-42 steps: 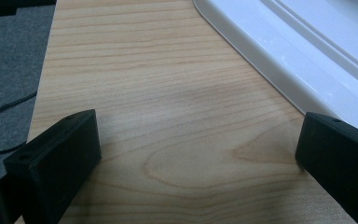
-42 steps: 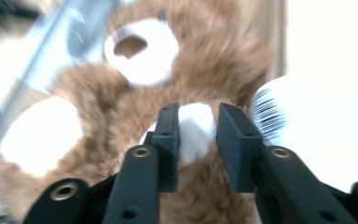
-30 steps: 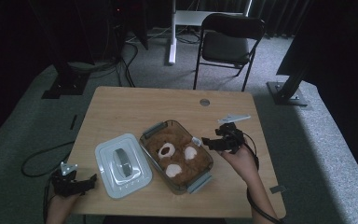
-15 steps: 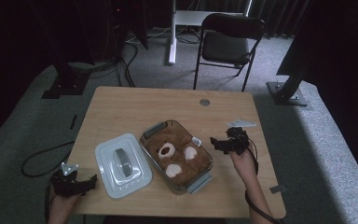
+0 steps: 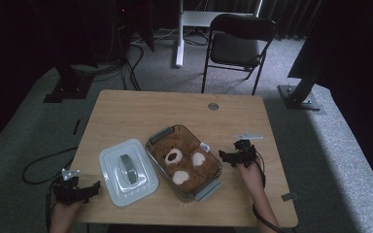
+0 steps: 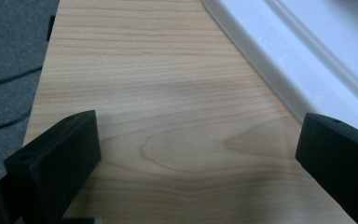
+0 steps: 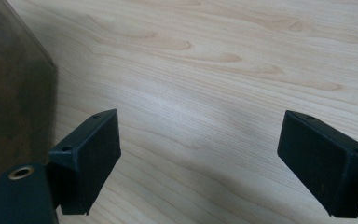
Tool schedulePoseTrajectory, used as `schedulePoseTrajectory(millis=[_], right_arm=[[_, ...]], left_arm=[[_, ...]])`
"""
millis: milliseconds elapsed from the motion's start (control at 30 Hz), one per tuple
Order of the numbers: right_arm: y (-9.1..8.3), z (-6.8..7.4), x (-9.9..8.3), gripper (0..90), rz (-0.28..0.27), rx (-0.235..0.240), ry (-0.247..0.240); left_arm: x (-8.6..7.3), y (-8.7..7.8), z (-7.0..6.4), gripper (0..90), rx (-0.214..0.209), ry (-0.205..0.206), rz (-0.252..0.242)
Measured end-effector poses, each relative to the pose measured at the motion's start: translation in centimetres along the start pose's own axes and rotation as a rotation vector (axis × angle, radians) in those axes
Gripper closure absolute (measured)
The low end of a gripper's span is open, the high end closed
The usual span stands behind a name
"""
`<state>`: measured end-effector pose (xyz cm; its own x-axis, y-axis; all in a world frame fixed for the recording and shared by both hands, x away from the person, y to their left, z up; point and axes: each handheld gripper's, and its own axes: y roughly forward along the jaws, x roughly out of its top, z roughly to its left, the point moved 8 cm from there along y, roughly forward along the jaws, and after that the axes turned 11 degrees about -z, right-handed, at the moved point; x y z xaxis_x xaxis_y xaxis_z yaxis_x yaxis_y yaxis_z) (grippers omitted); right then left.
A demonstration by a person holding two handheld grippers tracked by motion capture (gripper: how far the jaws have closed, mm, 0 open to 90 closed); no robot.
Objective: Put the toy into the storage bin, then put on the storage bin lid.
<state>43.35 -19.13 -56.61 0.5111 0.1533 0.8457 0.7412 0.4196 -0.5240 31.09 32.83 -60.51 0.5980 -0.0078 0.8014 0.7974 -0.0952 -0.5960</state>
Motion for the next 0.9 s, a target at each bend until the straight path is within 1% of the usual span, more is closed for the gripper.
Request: schedulePoseTrajectory(millis=[33, 133, 233, 367, 433, 567, 633, 700, 767, 900], right_arm=[[0.2, 0.1, -0.1, 12.4, 0.005, 0.002, 0.0], [0.5, 0.3, -0.4, 12.4, 0.012, 0.009, -0.002], [0.7, 0.5, -0.6, 12.4, 0.014, 0.011, 0.0], [0.8, 0.7, -0.6, 12.4, 0.005, 0.012, -0.004], [0.8, 0.7, -0.4, 12.4, -0.009, 0.017, -0.005], [0.7, 0.8, -0.3, 12.4, -0.021, 0.012, -0.011], [0.7, 0.6, -0.3, 12.4, -0.026, -0.004, -0.017], [0.7, 0.6, -0.4, 12.4, -0.029, -0.005, -0.01], [0.8, 0.6, -0.5, 12.4, -0.029, -0.011, -0.015], [1.2, 0.9, -0.7, 12.4, -0.023, -0.003, -0.018]], left_arm=[[0.2, -0.3, -0.3, 0.6, -0.005, 0.003, -0.004], [0.9, -1.0, -1.6, 0.6, -0.04, 0.011, -0.027], [1.5, -1.5, -3.3, 0.6, -0.086, 0.012, -0.042], [2.2, -1.8, -5.6, 0.6, -0.127, 0.042, -0.053], [2.4, -1.7, -6.6, 0.6, -0.145, 0.058, -0.055], [2.8, -1.2, -8.2, 0.6, -0.164, 0.085, -0.048], [2.8, -0.8, -8.7, 0.6, -0.165, 0.095, -0.043], [2.8, -0.6, -9.2, 0.6, -0.171, 0.107, -0.036], [2.8, -0.3, -9.6, 0.6, -0.173, 0.112, -0.034], [3.0, 0.2, -10.5, 0.6, -0.184, 0.107, -0.029]])
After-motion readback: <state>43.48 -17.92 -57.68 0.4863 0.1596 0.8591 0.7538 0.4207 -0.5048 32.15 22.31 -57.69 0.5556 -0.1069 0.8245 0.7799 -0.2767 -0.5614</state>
